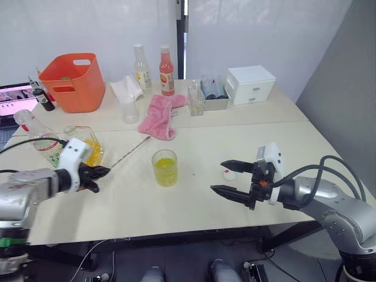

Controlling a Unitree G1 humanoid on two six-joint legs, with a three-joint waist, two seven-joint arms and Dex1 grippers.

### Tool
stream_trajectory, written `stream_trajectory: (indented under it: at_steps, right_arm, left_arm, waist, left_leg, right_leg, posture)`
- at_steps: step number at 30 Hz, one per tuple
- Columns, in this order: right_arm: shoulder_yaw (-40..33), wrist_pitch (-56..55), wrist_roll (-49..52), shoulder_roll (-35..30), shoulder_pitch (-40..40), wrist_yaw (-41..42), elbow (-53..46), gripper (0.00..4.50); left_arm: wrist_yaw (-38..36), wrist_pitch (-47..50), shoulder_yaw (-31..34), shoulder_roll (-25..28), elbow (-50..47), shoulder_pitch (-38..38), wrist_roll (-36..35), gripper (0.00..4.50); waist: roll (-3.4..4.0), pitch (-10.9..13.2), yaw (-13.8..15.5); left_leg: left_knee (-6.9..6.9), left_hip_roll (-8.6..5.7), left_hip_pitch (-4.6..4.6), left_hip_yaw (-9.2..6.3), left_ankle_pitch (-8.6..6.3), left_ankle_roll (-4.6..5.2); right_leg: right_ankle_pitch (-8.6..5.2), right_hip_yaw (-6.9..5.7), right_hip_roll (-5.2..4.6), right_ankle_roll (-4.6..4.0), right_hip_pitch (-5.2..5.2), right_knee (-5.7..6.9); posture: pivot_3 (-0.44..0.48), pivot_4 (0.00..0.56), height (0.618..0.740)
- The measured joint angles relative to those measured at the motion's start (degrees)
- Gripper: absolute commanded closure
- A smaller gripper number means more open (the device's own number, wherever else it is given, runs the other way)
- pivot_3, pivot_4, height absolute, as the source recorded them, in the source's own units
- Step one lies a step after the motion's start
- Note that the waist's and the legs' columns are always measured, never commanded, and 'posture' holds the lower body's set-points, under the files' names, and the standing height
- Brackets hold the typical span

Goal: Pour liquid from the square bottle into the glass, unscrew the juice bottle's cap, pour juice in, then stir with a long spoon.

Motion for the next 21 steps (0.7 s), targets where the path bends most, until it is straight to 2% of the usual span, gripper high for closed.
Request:
stream_trajectory:
  at_steps: [4, 9, 14, 18, 21]
  right_arm:
    - [0.5, -0.2, -0.5, 0.5, -0.8, 0.4, 0.6, 0.00]
    - [0.7, -0.3, -1.3, 0.8, -1.2, 1.3, 1.4, 0.00]
    - [1.2, -0.3, -1.7, 1.0, -1.4, 1.9, 1.6, 0.00]
    - [1.3, -0.3, -1.8, 1.0, -1.4, 2.6, 2.0, 0.00]
    - [1.5, -0.3, -1.9, 1.0, -1.9, 3.0, 2.1, 0.00]
  left_arm:
    - [-8.8, -9.6, 4.3, 3.6, 1.8, 10.3, 0.9, 4.47]
    - [-19.4, -21.2, 10.6, 3.5, 5.0, 19.5, 0.6, 4.47]
    - [-26.3, -36.3, 14.1, 1.8, 12.0, 21.6, 1.3, 4.47]
    - [-29.7, -51.0, 13.0, 1.5, 20.8, 20.9, 5.3, 4.47]
    - [-31.3, -59.8, 10.2, 1.6, 28.2, 17.5, 8.1, 4.47]
  waist:
    - [0.02, 0.0, -0.1]
    - [0.02, 0.0, 0.4]
    - [0.03, 0.0, 0.4]
    - [0.03, 0.0, 0.3]
    - [0.02, 0.0, 0.4]
  left_leg:
    - [-0.14, 0.05, 0.03, 0.04, 0.00, 0.00]
    - [-0.14, 0.07, 0.00, 0.04, 0.00, 0.00]
    - [-0.12, 0.09, 0.02, 0.08, 0.00, 0.00]
    - [-0.14, 0.10, 0.03, 0.08, 0.00, 0.00]
    - [-0.11, 0.09, 0.02, 0.07, 0.00, 0.00]
  right_leg:
    - [-0.04, 0.00, 0.01, -0.06, -0.08, -0.01]
    - [-0.07, -0.04, 0.01, -0.12, -0.11, 0.00]
    - [-0.19, -0.03, 0.01, -0.34, -0.08, 0.01]
    - [-0.07, -0.04, 0.02, -0.14, -0.09, 0.02]
    - [-0.06, -0.04, 0.02, -0.11, -0.08, 0.03]
  posture:
    - [0.000, 0.150, 0.739]
    - [0.000, 0.150, 0.739]
    - [0.000, 0.150, 0.739]
    - [0.000, 0.150, 0.739]
    - [0.000, 0.150, 0.739]
